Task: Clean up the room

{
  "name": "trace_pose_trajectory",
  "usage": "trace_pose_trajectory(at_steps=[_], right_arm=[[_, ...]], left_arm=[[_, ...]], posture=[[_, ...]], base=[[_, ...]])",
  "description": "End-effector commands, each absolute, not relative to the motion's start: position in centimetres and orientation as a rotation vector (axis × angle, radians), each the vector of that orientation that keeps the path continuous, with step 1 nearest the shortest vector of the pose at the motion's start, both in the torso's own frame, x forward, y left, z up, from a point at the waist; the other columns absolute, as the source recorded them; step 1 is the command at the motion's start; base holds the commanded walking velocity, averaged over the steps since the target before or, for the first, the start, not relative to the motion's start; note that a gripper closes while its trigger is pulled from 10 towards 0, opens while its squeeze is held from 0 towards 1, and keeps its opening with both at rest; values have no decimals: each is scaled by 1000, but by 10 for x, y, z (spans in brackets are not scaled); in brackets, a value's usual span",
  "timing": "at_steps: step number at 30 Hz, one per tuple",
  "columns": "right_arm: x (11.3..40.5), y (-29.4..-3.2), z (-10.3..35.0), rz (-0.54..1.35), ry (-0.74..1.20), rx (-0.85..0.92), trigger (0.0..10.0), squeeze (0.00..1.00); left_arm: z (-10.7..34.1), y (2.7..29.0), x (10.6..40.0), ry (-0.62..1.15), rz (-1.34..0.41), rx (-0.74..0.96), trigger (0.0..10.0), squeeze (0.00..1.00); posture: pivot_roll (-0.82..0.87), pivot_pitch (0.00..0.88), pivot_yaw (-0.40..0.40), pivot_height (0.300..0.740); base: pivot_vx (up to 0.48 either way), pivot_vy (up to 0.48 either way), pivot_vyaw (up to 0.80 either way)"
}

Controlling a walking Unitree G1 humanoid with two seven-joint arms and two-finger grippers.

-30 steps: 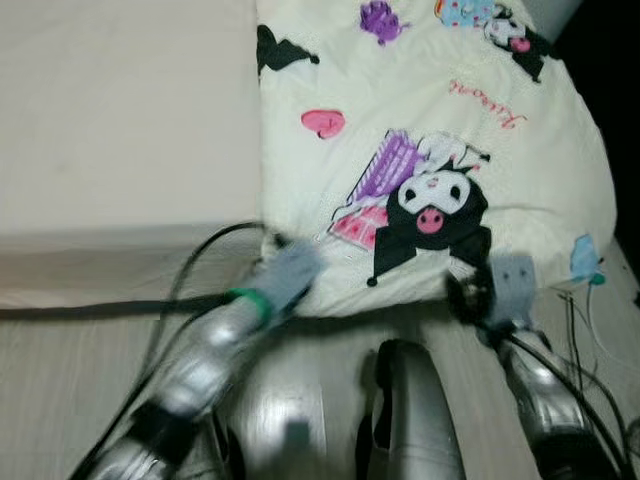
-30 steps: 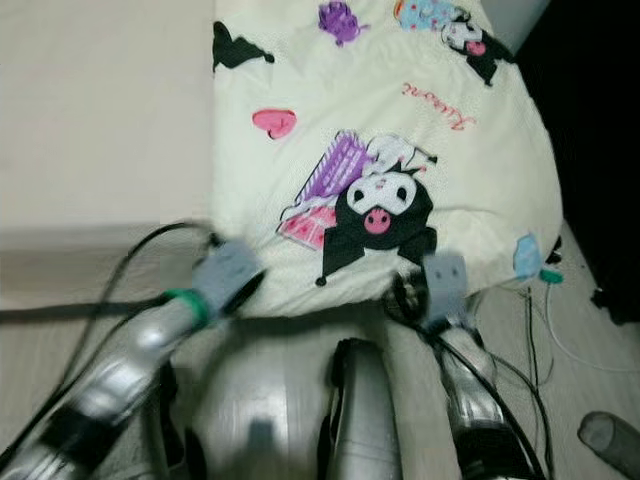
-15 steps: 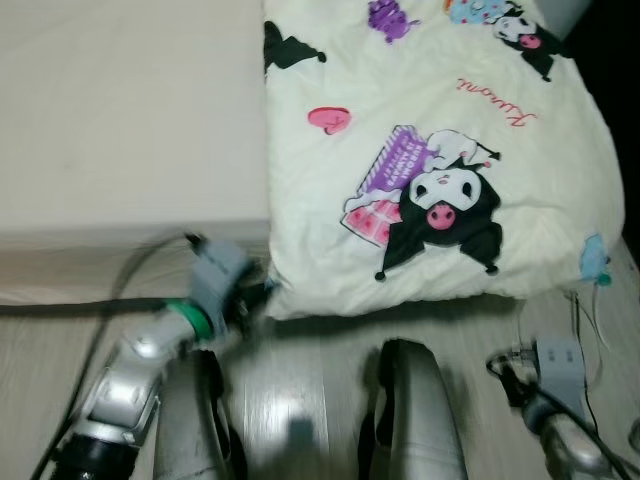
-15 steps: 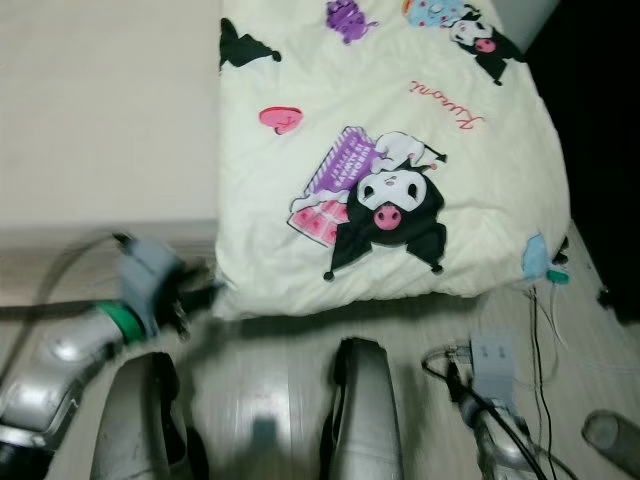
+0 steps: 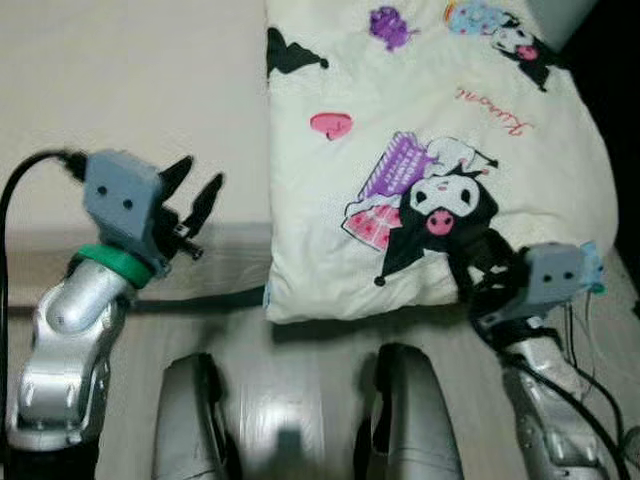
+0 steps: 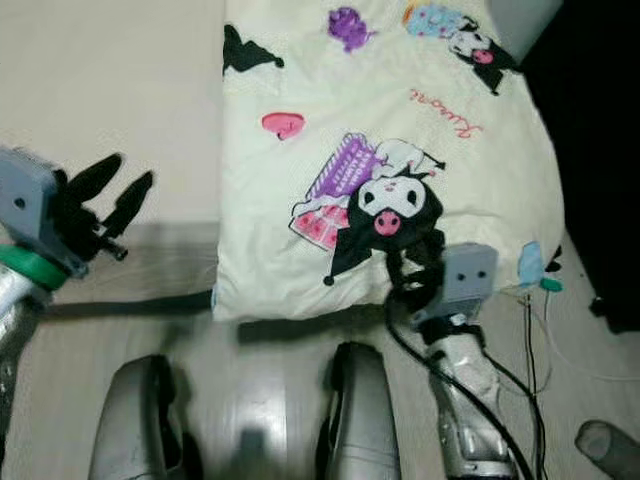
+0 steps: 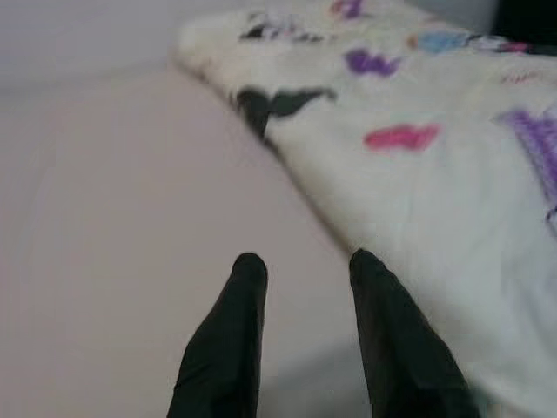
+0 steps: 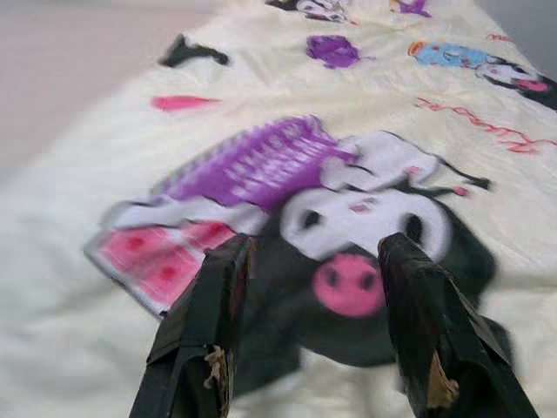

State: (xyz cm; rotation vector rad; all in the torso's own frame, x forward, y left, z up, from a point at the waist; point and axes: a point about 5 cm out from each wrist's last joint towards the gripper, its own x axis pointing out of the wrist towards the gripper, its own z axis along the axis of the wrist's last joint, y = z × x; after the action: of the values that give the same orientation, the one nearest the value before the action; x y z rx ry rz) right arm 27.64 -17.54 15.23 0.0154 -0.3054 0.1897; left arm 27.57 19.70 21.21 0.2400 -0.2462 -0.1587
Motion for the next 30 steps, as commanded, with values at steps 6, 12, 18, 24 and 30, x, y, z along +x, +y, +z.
trace_pose_trajectory(at_steps=[6, 12, 18, 24, 30], right_arm=[[288, -160, 126, 265, -227, 38, 10000, 0], [301, -158, 137, 261, -233, 31, 10000, 0], [304, -157, 138, 245, -233, 33, 10000, 0], [306, -158, 133, 237, -237, 37, 10000, 0], [308, -162, 132, 228, -239, 32, 10000, 0]], left_arm=[[163, 196, 289, -148, 36, 108, 10000, 0], [182, 189, 302, -209, 29, 90, 10000, 0], [189, 191, 307, -235, 30, 115, 10000, 0], [193, 185, 317, -264, 13, 118, 10000, 0], [191, 177, 322, -263, 3, 103, 10000, 0]], posture=[[71, 47, -118, 529], [78, 4, -106, 554], [79, 0, -91, 574], [78, 0, -81, 594], [71, 0, -80, 604]], base=[[0, 0, 0], [0, 0, 0], [0, 0, 0], [0, 0, 0], [0, 0, 0]])
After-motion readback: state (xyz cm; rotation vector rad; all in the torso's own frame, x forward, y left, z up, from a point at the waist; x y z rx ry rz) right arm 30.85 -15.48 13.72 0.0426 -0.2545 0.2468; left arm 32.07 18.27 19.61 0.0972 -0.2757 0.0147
